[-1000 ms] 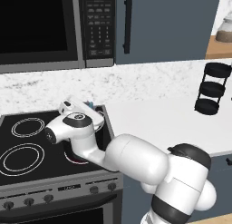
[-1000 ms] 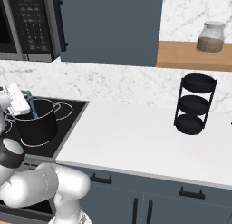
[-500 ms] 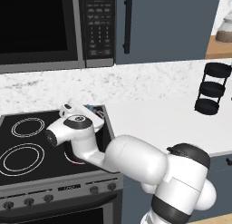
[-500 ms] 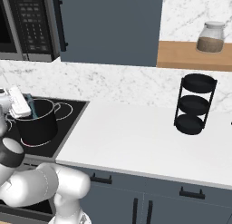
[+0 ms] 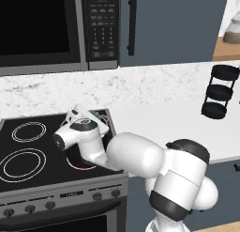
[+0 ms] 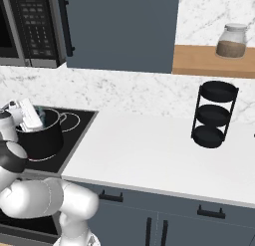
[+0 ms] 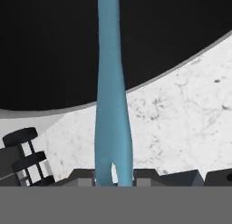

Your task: Put the potato and lemon in the pot. Retrieve the spatula and lightly stir the vegetables in the pot.

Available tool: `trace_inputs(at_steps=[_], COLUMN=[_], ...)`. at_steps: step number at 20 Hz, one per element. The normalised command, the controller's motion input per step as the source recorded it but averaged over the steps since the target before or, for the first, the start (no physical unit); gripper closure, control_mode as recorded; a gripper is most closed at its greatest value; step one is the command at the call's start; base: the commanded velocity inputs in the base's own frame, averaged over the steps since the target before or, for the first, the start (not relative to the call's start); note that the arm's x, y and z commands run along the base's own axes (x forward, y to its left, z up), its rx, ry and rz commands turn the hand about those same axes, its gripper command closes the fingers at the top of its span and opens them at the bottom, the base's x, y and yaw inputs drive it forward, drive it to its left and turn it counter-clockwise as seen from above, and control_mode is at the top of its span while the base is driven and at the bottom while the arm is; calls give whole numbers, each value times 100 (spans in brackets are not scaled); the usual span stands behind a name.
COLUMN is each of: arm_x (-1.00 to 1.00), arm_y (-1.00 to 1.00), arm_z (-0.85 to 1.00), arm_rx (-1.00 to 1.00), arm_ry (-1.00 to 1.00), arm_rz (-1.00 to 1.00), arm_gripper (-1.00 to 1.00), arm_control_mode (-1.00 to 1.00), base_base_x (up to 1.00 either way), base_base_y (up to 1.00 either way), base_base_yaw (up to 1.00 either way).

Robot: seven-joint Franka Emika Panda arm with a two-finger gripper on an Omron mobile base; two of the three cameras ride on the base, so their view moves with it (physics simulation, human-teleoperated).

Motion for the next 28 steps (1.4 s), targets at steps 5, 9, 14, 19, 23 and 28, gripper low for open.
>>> trace_inputs(at_steps=[5,9,14,19,23,28], arm_x=[39,14,5,0,0,1], arm_y=[0,0,0,-2,-16,-1], arm_z=[5,0,0,1,9,0], arm_rx=[0,1,11,12,2,0], arm_ry=[0,0,-15,-28,0,29], arm_rz=[-12,-6,-10,-19,-19,-1], arm_gripper=[100,100,100,100,100,100], arm_control_mode=[-100,-100,-100,-100,-100,-100], base_base_x=[0,0,0,0,0,0], base_base_y=[0,0,0,0,0,0], base_base_yaw=[0,0,0,0,0,0])
